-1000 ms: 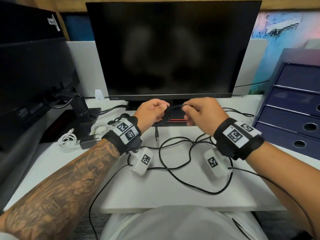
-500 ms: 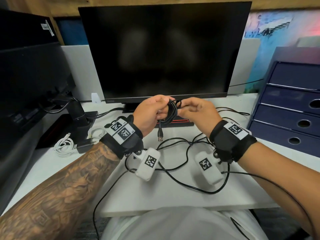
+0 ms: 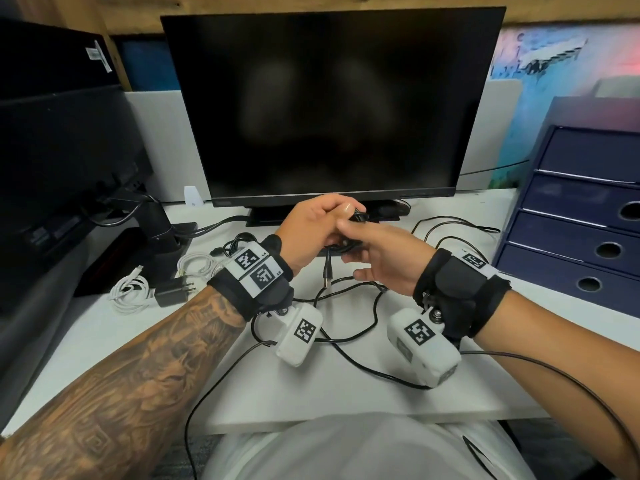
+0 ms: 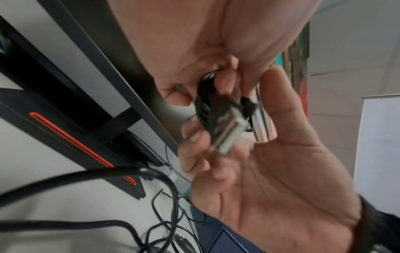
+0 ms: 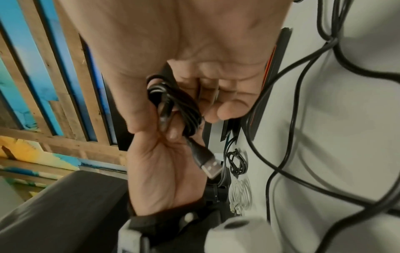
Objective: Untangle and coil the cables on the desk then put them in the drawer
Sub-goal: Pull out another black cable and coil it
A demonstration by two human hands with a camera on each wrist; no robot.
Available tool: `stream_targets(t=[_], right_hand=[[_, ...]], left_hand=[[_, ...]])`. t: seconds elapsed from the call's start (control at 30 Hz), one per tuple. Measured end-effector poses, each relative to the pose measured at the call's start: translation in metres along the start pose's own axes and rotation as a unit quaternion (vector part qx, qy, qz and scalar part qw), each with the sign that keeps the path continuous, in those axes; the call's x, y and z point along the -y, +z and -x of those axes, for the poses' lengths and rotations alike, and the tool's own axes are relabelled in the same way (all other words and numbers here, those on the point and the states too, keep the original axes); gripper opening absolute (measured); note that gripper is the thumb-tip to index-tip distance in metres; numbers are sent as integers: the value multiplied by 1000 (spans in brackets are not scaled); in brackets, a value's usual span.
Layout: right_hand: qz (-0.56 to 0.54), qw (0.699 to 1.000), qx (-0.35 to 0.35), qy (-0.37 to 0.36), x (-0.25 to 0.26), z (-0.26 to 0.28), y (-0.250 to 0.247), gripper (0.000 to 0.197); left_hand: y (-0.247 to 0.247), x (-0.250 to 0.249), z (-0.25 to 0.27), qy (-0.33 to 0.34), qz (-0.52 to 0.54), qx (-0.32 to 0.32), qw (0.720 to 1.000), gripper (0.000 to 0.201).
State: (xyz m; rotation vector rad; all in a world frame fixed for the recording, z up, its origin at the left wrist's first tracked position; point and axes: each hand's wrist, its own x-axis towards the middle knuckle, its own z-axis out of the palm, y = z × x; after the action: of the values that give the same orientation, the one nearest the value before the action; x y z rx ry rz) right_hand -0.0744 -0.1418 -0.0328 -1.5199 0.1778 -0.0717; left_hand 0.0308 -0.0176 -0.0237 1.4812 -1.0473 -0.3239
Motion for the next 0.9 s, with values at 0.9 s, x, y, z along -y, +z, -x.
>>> stream_targets(t=[0.9], right_hand=[[206,962,-141,-115,28,9,-4,35]], left_hand=[[-21,-6,3,3,-54,21,998,21]])
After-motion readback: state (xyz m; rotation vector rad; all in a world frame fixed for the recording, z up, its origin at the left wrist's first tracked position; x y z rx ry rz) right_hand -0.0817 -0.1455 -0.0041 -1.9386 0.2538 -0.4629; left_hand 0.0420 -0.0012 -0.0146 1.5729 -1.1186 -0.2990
